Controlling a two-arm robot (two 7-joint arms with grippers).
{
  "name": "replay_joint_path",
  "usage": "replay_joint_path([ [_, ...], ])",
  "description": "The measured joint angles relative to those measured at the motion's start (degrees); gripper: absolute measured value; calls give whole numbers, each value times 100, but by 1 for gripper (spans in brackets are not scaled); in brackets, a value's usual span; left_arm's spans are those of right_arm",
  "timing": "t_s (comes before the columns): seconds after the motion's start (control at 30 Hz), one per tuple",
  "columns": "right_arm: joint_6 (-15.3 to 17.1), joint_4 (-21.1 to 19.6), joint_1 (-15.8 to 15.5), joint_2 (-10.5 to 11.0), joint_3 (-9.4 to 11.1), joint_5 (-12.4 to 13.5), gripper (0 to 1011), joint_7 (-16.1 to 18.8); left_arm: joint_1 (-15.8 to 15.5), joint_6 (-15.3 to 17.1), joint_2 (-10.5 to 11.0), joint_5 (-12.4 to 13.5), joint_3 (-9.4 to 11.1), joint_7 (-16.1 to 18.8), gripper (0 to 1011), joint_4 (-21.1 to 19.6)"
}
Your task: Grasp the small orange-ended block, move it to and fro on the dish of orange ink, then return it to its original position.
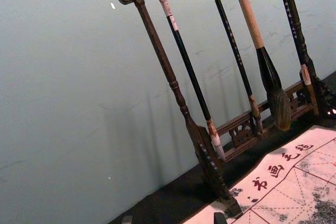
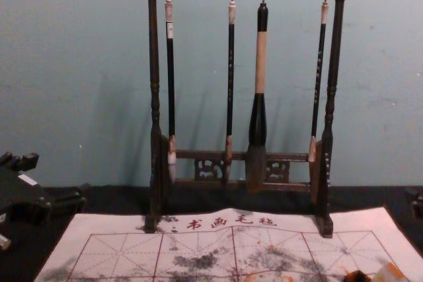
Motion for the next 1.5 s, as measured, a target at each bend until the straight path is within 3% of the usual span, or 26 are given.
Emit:
replay_joint_path([
  [1.5,34,-24,-22,-12,59,-6,1000,18,0,0,0,0,0,0,1001,0],
])
